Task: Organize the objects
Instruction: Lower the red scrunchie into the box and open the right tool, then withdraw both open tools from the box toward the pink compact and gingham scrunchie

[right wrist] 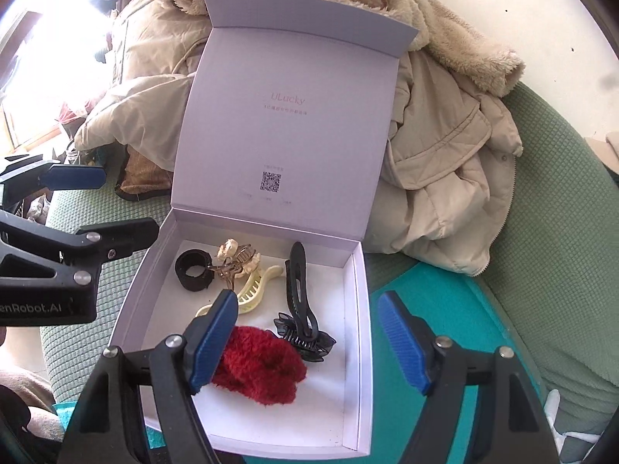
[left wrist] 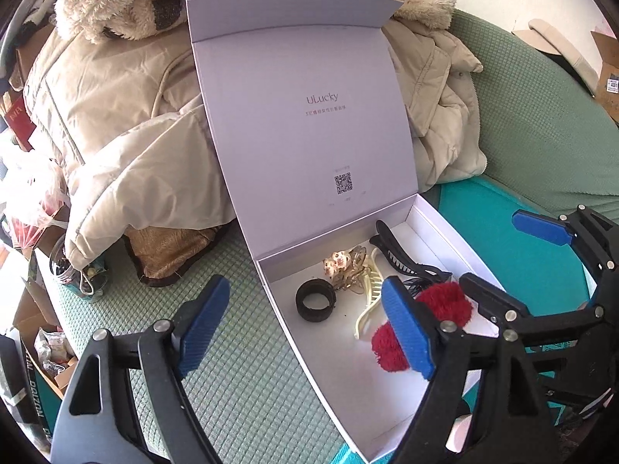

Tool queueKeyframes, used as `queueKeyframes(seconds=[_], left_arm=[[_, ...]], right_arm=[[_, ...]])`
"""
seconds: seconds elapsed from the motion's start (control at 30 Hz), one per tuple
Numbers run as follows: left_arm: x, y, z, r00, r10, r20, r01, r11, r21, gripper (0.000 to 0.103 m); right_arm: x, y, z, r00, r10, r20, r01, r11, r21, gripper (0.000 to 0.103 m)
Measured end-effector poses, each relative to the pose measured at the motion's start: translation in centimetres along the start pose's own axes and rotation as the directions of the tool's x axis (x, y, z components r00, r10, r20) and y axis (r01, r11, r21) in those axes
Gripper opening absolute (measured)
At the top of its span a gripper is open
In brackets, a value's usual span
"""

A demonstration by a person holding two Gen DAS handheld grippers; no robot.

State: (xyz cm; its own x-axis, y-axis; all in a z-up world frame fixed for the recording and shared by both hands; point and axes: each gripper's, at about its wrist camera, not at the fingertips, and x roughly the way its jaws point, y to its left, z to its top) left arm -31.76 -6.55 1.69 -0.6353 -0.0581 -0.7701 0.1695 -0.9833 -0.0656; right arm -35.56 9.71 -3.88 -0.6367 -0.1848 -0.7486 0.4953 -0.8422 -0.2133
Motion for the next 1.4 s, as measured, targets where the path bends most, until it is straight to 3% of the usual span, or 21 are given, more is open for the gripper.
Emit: queueKeyframes(seconds=[0.73, 1.4], left_arm=[[-11.9, -2.2, -0.6, 0.992, 0.022, 0.121, -0.027, 0.999, 0.04, 0.089], [-18.4, -5.8, -6.0, 0.99, 0.01, 0.144, -0.018, 0.998, 0.056, 0.09]], right_arm=[[-11.6, -0.1, -1.8, 0.99, -0.037, 0.133, 0.033, 0.999, 0.037, 0.076], [-18.3, 1.2, -7.5, 0.985, -0.052, 0.164, 0.04, 0.996, 0.077, 0.076]])
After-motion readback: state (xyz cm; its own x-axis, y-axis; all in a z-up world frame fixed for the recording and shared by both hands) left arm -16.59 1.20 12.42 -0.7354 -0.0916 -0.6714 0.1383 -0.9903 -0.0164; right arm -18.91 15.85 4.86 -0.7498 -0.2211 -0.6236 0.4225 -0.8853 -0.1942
